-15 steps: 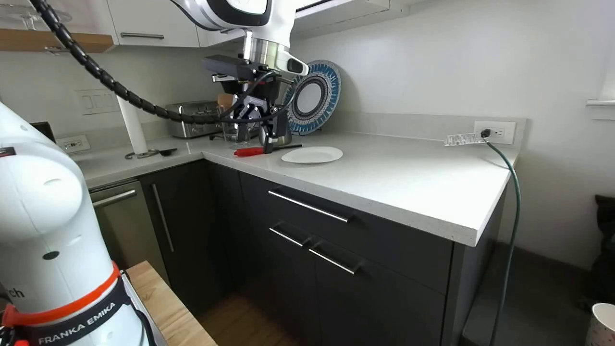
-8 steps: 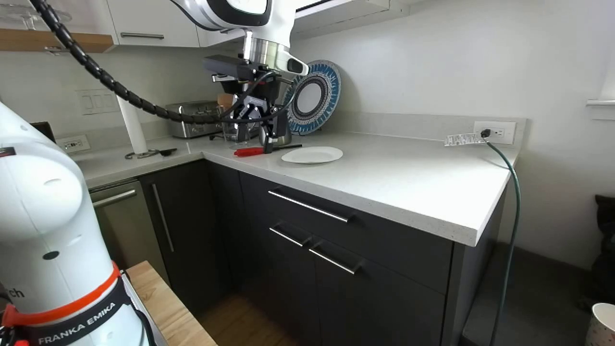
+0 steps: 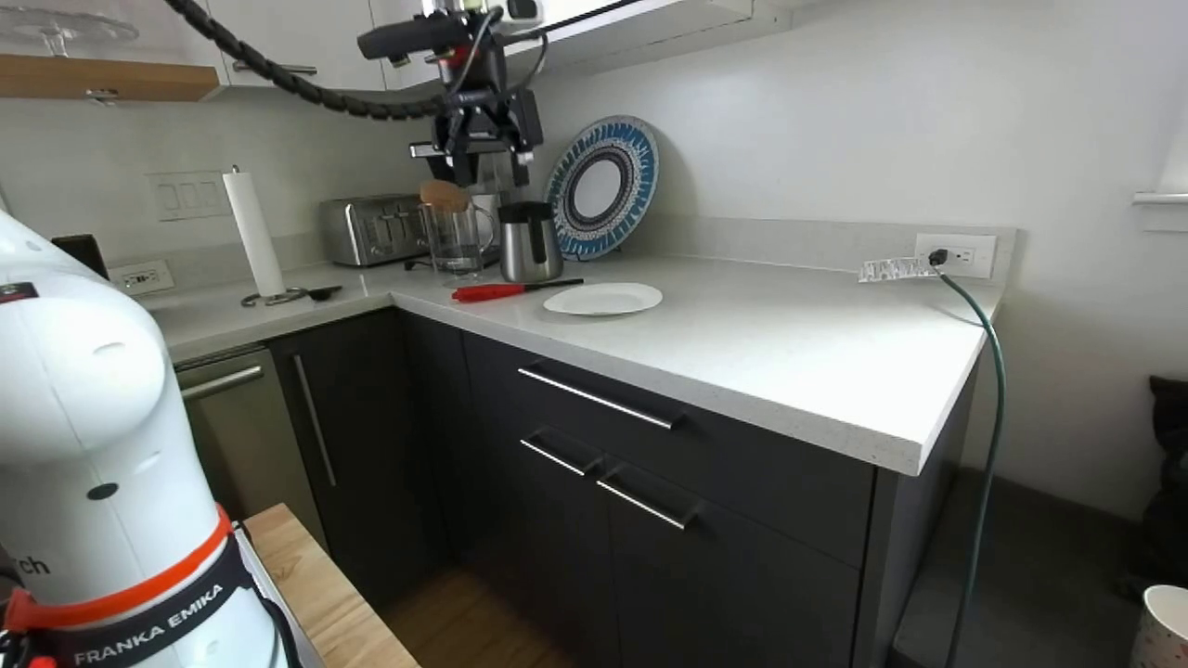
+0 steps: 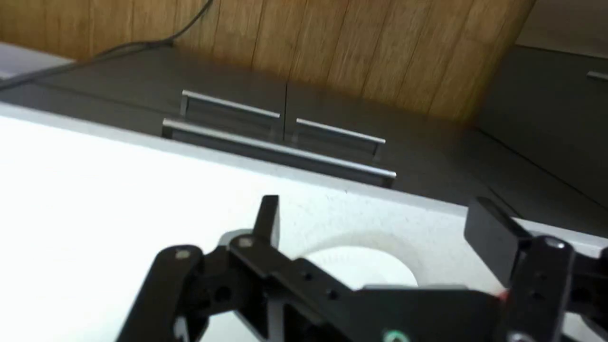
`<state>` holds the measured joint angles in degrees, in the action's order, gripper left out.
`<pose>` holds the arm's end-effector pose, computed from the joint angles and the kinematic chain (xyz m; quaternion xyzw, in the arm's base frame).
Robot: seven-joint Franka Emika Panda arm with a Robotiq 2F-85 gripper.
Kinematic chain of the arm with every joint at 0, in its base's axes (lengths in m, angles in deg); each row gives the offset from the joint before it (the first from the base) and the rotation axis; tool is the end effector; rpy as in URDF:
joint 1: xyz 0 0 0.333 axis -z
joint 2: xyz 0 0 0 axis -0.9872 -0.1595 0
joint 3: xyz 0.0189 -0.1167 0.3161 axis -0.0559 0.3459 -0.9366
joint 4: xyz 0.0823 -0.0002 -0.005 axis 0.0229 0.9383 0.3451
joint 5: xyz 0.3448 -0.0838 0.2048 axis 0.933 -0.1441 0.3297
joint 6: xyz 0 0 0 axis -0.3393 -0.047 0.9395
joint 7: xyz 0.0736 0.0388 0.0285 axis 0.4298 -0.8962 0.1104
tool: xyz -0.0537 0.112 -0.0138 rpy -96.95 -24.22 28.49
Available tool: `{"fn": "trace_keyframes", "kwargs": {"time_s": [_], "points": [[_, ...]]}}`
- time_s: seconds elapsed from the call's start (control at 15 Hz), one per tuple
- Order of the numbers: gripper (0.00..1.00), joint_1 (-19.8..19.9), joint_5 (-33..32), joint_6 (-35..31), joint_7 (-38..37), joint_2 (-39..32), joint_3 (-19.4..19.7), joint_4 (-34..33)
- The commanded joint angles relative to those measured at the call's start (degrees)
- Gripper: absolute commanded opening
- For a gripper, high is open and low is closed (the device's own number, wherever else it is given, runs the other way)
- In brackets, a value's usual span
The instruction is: Push one button on the microwave
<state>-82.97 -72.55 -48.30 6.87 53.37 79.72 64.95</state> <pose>0.3949 0.0205 0.5731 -0.9907 -0.1248 -0.0528 0.0079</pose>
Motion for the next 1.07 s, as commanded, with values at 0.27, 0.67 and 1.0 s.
{"fn": "trace_keyframes", "kwargs": {"time_s": [0.27, 0.67, 1.0], "points": [[1.00, -1.8, -2.7, -3.5, -11.3, 4.2, -7.7, -17.0], [1.00, -1.5, -4.1, -11.8, -14.3, 4.1, -8.1, -21.6], [1.00, -1.2, -4.5, -12.9, -14.5, 3.3, -8.2, -22.4]]}}
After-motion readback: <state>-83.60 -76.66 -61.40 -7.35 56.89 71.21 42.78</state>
